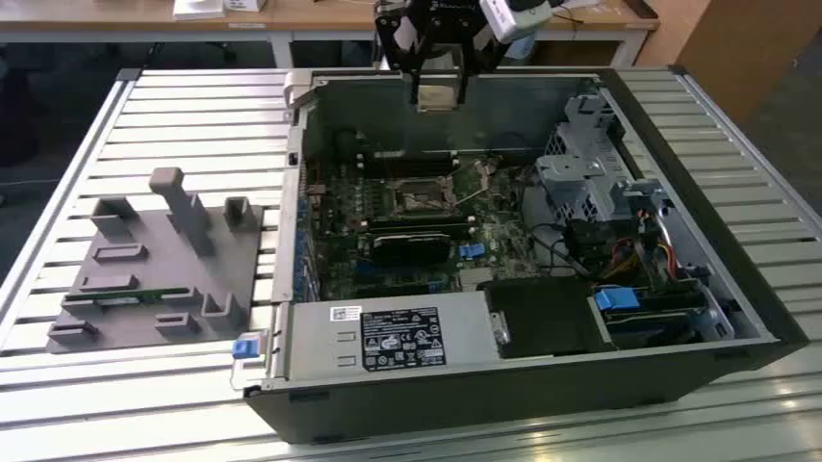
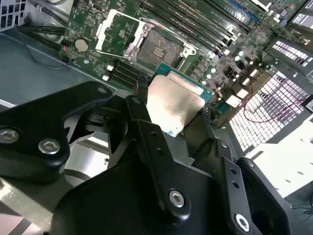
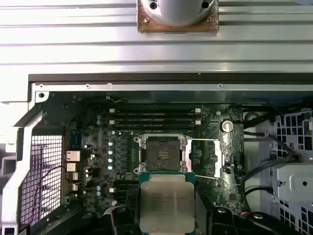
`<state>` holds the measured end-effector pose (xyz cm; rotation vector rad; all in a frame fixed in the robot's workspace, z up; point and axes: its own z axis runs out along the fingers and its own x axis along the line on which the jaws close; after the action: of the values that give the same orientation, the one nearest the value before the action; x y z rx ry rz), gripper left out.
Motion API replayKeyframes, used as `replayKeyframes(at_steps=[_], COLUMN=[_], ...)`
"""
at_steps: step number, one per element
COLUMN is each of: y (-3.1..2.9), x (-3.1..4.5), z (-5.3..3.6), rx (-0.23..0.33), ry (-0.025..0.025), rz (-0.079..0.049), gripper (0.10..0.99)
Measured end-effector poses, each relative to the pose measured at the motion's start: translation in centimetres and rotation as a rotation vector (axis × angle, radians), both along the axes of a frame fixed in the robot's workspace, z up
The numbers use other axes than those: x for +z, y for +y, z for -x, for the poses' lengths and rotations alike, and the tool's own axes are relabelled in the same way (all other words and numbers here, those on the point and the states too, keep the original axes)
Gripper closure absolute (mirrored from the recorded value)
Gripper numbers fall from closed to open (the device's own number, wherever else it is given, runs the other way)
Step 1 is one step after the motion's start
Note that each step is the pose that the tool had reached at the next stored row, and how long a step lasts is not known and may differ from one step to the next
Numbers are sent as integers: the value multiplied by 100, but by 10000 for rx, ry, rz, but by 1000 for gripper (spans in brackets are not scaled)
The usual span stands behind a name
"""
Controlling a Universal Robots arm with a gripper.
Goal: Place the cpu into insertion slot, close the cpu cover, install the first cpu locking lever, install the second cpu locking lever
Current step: 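Place the cpu into insertion slot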
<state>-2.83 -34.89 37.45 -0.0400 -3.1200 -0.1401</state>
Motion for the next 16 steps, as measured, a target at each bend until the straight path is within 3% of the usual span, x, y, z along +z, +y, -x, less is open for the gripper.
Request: replayKeyframes(at_steps=[7,16], y=[0,0], x=[0,-1], z=[0,5], rx=[-37,-559], ry=[0,1], rz=[0,2], gripper=[545,545])
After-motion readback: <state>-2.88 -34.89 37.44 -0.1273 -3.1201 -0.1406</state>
